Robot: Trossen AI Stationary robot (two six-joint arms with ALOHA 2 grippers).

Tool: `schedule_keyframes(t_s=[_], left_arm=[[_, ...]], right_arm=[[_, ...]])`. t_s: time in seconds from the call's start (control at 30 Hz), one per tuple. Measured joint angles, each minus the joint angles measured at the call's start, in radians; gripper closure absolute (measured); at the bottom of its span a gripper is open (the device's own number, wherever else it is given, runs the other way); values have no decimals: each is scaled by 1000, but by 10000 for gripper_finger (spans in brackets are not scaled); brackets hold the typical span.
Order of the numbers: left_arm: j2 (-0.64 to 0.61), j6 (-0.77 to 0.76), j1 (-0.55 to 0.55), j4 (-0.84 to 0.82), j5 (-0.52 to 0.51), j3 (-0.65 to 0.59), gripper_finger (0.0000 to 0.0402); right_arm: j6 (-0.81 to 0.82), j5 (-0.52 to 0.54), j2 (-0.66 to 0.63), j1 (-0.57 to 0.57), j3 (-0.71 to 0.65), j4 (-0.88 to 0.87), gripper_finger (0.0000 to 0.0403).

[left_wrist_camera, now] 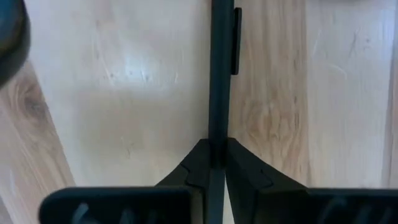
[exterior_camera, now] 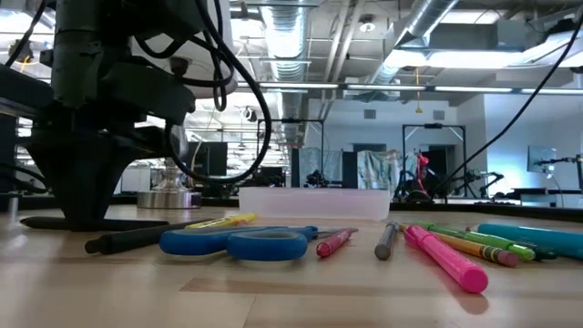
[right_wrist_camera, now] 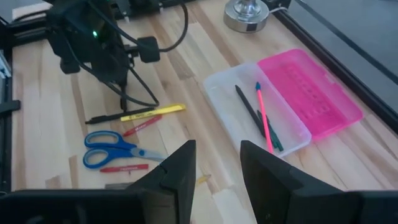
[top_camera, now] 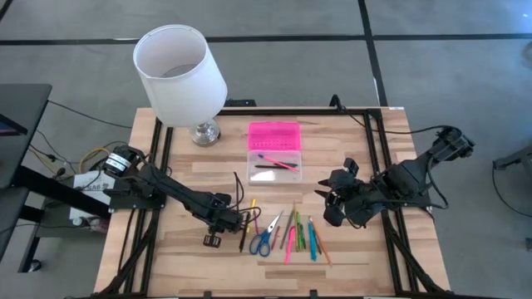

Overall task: Pick & place school supplies into a supply box
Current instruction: Put the left black pen into the pink supply box

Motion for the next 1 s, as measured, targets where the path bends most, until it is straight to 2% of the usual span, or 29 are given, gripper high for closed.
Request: schedule_keyframes(t_s=[0.33,0.53,0.77,1.0], left_arm=[[-57,-96,2,-103,-36,-2,381],[-149,-159,24,-105,-60,1,386],[-229,-165,150,-91,-188,37,382],[-210,8,317,135,-217,99,384]], right_arm=[[-7,0,0,0,0,-44,285],[-8,0,0,-1,0,-68,285],[-9,0,0,-25,0,-83,285],[-9,0,0,-63,0,-82,285]])
